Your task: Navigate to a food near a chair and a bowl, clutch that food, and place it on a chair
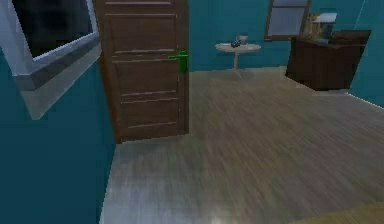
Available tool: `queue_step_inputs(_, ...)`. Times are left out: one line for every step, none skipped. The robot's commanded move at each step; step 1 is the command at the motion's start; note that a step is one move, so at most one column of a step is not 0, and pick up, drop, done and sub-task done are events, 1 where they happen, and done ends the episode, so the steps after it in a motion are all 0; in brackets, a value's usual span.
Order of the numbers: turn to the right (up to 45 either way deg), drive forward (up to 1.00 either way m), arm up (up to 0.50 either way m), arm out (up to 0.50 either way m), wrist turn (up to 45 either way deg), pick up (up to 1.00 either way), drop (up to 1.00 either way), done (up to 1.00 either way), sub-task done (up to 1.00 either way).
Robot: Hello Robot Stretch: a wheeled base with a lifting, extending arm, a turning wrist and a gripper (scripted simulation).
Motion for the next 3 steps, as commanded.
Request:
queue_step_inputs(18.0,0.0,0.0,0.0,0.0,0.0,0.0,0.0,0.0)
queue_step_inputs(0.0,0.7,0.0,0.0,0.0,0.0,0.0,0.0,0.0)
queue_step_inputs(45.0,0.0,0.0,0.0,0.0,0.0,0.0,0.0,0.0)
